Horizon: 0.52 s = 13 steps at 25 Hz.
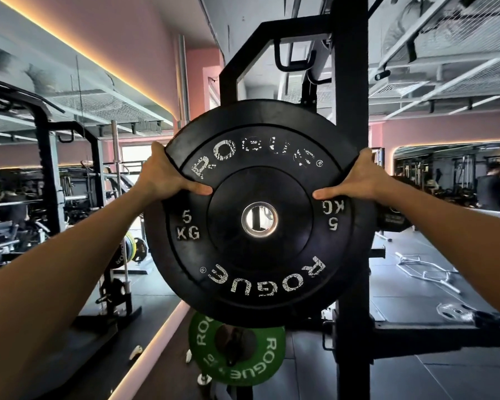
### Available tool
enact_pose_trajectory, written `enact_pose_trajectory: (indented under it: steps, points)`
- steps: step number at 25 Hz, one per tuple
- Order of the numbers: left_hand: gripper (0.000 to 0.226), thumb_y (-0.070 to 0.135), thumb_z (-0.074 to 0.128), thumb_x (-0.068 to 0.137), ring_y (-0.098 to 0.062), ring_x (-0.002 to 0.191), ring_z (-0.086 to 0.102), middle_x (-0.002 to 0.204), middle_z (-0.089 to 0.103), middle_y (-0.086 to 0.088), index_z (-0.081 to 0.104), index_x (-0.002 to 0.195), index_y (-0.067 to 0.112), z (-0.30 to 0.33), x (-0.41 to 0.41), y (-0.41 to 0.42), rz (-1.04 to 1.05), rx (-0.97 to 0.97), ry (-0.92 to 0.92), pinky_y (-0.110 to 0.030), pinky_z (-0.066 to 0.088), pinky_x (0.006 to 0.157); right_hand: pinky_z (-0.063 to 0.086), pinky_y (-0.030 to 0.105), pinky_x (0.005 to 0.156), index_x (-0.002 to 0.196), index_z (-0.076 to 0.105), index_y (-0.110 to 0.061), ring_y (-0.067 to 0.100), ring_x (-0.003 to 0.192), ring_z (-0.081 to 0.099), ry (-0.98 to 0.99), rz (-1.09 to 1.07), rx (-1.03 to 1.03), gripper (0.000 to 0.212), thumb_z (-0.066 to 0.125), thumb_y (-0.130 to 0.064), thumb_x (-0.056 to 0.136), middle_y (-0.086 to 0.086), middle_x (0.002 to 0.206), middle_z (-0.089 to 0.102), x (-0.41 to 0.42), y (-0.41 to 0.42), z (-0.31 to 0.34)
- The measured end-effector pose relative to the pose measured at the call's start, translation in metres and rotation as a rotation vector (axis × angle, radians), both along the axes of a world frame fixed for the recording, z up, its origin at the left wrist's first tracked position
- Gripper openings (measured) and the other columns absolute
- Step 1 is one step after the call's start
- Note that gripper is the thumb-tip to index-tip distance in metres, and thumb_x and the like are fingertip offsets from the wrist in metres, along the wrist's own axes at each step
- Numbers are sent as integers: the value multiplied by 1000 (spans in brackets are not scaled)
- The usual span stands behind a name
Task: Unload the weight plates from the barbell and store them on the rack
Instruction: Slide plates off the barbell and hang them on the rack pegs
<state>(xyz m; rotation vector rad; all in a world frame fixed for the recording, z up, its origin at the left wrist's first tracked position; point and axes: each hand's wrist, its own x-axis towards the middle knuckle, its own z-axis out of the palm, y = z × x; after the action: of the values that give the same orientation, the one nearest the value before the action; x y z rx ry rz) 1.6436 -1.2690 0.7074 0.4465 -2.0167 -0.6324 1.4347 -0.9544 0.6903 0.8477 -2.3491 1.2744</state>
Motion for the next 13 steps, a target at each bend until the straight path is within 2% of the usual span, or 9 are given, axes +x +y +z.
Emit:
enact_pose_trajectory:
  steps: [7,10,13]
  points:
    - [117,56,92,18,-24,112,54,113,53,2,31,110,18,-28,-44,-92,-1,23,-39,-38,46,86,40,31,88,129,22,-12,29,120,51,-68,18,3,129,92,-55,30,9,130,50,-49,-94,-30]
    - [115,55,93,21,-25,114,53,113,52,4,32,111,18,-38,-69,-130,8,37,-66,-35,43,83,37,27,88,133,22,-11,26,122,49,-52,16,-7,128,94,-50,34,8,131,47,-74,-134,-46]
    - [121,54,94,21,-26,115,56,120,58,-1,37,119,12,-51,-94,-165,1,44,-86,-39,48,89,40,30,91,132,22,-7,27,123,49,-66,-3,23,129,94,-52,34,9,131,49,-98,-168,-59]
